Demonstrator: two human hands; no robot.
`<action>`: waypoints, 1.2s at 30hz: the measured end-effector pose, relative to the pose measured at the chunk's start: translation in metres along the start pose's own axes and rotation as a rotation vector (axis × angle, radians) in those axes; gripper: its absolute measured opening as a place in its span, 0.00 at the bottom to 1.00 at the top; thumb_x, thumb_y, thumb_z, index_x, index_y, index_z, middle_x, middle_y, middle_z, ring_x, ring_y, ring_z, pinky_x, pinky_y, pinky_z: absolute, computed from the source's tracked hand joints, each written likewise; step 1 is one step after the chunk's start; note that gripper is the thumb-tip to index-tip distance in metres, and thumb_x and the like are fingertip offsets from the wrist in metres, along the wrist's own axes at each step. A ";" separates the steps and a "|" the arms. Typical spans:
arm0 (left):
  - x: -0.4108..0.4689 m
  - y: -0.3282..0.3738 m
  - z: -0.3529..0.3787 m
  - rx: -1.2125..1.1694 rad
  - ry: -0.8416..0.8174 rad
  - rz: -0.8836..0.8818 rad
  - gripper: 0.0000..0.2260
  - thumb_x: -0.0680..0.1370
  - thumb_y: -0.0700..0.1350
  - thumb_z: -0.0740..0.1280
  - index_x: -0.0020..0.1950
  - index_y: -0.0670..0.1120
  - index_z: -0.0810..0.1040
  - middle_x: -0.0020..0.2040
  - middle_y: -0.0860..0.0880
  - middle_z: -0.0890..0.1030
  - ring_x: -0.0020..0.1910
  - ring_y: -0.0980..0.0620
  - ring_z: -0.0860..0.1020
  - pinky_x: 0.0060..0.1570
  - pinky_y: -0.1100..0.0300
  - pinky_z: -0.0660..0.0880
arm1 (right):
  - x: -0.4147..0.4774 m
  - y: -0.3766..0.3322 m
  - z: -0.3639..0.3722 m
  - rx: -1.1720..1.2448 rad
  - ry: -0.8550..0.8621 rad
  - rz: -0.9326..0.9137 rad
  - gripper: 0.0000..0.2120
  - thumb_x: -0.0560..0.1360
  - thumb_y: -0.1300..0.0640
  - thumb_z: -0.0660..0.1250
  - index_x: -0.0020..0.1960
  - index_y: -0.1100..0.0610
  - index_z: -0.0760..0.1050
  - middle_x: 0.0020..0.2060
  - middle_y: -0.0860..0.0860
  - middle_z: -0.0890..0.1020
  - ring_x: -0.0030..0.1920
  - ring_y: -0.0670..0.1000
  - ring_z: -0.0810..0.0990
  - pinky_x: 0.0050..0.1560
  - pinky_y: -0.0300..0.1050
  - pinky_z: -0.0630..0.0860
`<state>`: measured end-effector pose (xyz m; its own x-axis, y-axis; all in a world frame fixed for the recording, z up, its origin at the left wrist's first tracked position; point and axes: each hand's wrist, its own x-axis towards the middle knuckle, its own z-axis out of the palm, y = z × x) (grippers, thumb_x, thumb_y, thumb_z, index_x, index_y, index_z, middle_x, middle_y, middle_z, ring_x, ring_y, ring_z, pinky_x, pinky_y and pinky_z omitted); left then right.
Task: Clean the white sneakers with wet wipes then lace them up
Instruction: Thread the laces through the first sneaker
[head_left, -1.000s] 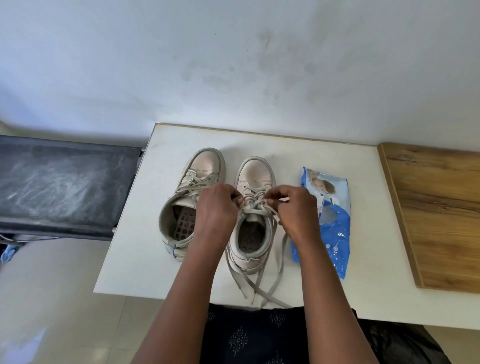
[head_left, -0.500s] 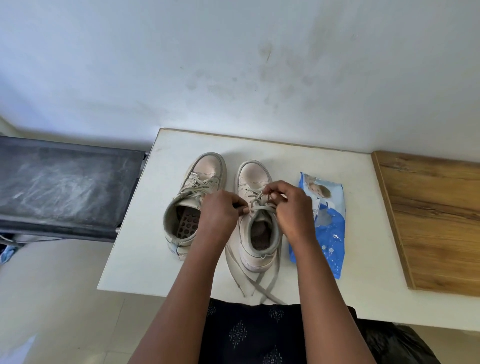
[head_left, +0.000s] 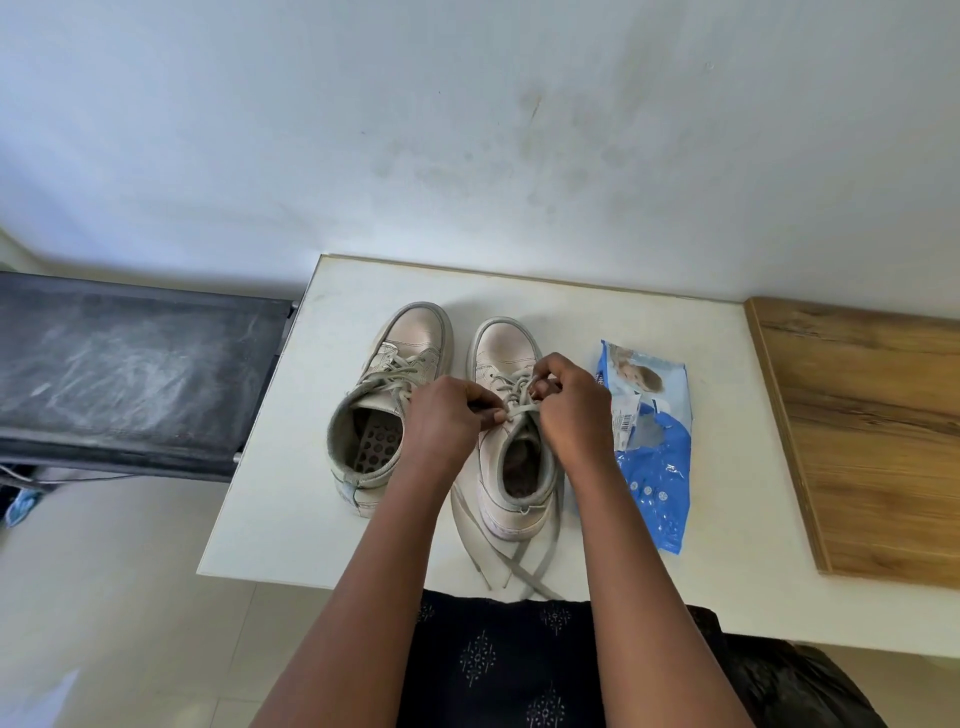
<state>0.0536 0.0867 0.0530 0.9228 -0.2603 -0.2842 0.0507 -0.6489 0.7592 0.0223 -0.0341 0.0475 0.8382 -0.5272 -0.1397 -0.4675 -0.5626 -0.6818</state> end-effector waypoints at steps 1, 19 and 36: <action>0.000 0.000 0.000 -0.003 -0.006 -0.001 0.06 0.72 0.41 0.74 0.48 0.43 0.85 0.44 0.45 0.85 0.42 0.56 0.79 0.34 0.76 0.67 | 0.000 0.000 -0.001 0.011 0.006 0.009 0.10 0.76 0.66 0.59 0.46 0.56 0.77 0.41 0.55 0.81 0.39 0.52 0.73 0.34 0.40 0.63; -0.002 -0.002 -0.001 -0.053 -0.020 0.022 0.09 0.76 0.38 0.67 0.55 0.44 0.82 0.48 0.46 0.84 0.49 0.53 0.80 0.50 0.68 0.70 | -0.004 -0.004 -0.016 -0.033 -0.077 0.046 0.07 0.72 0.66 0.67 0.47 0.57 0.81 0.43 0.53 0.84 0.43 0.48 0.79 0.42 0.35 0.69; -0.014 0.014 -0.009 0.056 0.143 0.092 0.13 0.71 0.55 0.73 0.49 0.48 0.79 0.41 0.54 0.80 0.43 0.55 0.77 0.43 0.63 0.70 | -0.013 0.002 -0.024 -0.027 -0.023 0.032 0.08 0.75 0.65 0.65 0.51 0.58 0.80 0.46 0.53 0.83 0.48 0.51 0.80 0.43 0.38 0.70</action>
<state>0.0449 0.0881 0.0728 0.9677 -0.2184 -0.1257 -0.0541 -0.6672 0.7429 0.0042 -0.0433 0.0653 0.8287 -0.5307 -0.1779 -0.5013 -0.5625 -0.6575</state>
